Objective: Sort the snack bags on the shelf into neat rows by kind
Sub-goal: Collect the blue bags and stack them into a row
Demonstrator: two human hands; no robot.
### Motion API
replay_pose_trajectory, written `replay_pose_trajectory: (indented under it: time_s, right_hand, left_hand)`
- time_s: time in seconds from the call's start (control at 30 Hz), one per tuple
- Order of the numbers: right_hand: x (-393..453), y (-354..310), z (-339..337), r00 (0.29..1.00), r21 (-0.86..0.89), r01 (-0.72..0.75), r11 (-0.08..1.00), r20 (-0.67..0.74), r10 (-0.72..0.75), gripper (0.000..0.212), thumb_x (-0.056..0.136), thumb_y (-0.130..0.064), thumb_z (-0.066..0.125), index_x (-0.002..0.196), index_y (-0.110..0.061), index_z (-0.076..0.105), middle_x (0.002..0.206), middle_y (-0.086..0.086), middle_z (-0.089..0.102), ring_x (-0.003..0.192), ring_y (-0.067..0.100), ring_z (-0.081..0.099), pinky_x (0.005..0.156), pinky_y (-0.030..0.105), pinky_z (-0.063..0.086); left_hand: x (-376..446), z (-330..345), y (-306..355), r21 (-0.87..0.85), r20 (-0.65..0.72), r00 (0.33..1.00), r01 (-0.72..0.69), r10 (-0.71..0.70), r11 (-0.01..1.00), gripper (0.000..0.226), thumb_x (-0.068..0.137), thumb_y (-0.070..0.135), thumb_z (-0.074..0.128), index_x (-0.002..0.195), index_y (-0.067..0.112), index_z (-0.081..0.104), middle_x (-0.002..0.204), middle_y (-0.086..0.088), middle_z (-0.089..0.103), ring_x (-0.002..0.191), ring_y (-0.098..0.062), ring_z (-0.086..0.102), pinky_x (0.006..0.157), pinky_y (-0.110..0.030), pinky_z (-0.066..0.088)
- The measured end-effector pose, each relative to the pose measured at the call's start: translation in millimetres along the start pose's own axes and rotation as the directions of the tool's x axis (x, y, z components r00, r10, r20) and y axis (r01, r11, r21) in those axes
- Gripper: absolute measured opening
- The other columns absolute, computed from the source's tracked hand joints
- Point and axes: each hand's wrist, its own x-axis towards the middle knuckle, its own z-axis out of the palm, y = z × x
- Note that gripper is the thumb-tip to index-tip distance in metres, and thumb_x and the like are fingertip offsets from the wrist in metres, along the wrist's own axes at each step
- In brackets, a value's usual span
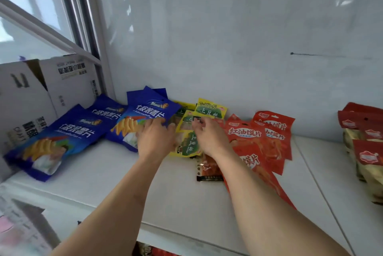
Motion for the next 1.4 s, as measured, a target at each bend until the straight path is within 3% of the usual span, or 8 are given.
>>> replay_pose_trajectory:
  time_s: [0.23,0.6,0.77,0.9,1.0,1.1,1.2,1.4]
  right_hand:
    - [39.3,-54.5,55.4,0.989,0.208,-0.088,0.974,0.136,0.061,0.059,0.099,-0.054,0.044,0.143,-0.014,0.046,0.141,0.005,0.057,0.127,0.028,0.055,0.099,0.037,0.045]
    - [102.0,-93.5,103.8,0.908,0.411,-0.416,0.811,0.148,0.391,0.097,0.096,-0.065,0.040,0.156,0.003,0.007,0.152,0.014,0.043,0.130,0.029,0.050,0.106,0.036,0.043]
    - [102.3,-94.6,103.6,0.866,0.563,-0.483,0.671,0.196,0.460,0.074,0.097,-0.060,0.047,0.142,-0.001,0.045,0.138,0.006,0.054,0.104,0.020,0.052,0.085,0.028,0.039]
    - [99.5,-94.7,95.3,0.851,0.702,-0.496,0.511,0.274,0.449,0.036,0.092,-0.042,0.067,0.106,-0.009,0.065,0.103,0.005,0.072,0.082,0.020,0.066,0.071,0.030,0.053]
    - [93.9,-91.3,90.0,0.841,0.738,-0.511,0.441,0.322,0.435,0.025,0.088,-0.035,0.074,0.097,-0.012,0.070,0.084,0.007,0.077,0.073,0.021,0.071,0.070,0.033,0.058]
    - [88.3,-86.0,83.2,0.837,0.747,-0.511,0.424,0.323,0.441,0.032,0.085,-0.037,0.077,0.103,-0.012,0.070,0.091,0.007,0.078,0.083,0.023,0.073,0.082,0.036,0.057]
    - [78.8,-83.2,73.4,0.834,0.744,-0.518,0.421,0.332,0.439,0.032,0.088,-0.040,0.073,0.105,-0.013,0.069,0.094,0.007,0.078,0.076,0.020,0.073,0.068,0.031,0.056]
    - [65.2,-76.3,55.5,0.860,0.779,-0.494,0.387,0.373,0.347,0.053,0.088,-0.058,0.063,0.115,-0.013,0.068,0.103,0.009,0.077,0.090,0.024,0.073,0.080,0.037,0.056]
  left_hand:
    - [52.4,-28.3,-57.6,-0.043,-0.131,0.985,0.108,-0.113,0.993,0.059,0.093,0.046,0.055,0.141,0.014,0.048,0.148,-0.016,0.042,0.139,-0.035,0.034,0.114,-0.045,0.028]
    - [118.8,-35.7,-99.5,-0.273,0.250,0.952,0.246,-0.178,0.930,0.099,0.085,0.060,0.065,0.154,0.005,0.022,0.156,-0.019,0.036,0.141,-0.037,0.037,0.112,-0.046,0.035]
    - [125.1,-34.6,-99.9,-0.327,0.310,0.936,0.271,-0.169,0.905,0.103,0.084,0.055,0.070,0.155,0.002,0.018,0.155,-0.019,0.037,0.140,-0.036,0.039,0.107,-0.043,0.039]
    - [123.4,-39.3,-95.5,-0.453,0.334,0.934,0.276,-0.125,0.848,0.098,0.083,0.047,0.075,0.155,0.007,0.023,0.153,-0.016,0.040,0.136,-0.034,0.043,0.102,-0.043,0.043]
    - [118.4,-43.5,-91.2,-0.531,0.338,0.936,0.279,-0.102,0.800,0.089,0.082,0.042,0.078,0.153,0.015,0.032,0.144,-0.011,0.051,0.121,-0.029,0.055,0.073,-0.035,0.050]
    - [112.1,-46.8,-84.2,-0.593,0.363,0.930,0.282,-0.063,0.754,0.076,0.081,0.036,0.080,0.144,0.016,0.042,0.129,-0.008,0.060,0.097,-0.020,0.059,0.063,-0.030,0.045]
    - [105.4,-48.4,-77.3,-0.597,0.415,0.909,0.300,-0.034,0.744,0.047,0.083,0.030,0.079,0.122,0.019,0.054,0.099,0.000,0.064,0.080,-0.014,0.062,0.060,-0.029,0.047]
    - [97.1,-52.8,-67.5,-0.630,0.470,0.882,0.328,0.010,0.704,0.019,0.087,0.027,0.076,0.099,0.017,0.064,0.093,-0.005,0.074,0.082,-0.021,0.072,0.066,-0.034,0.056]
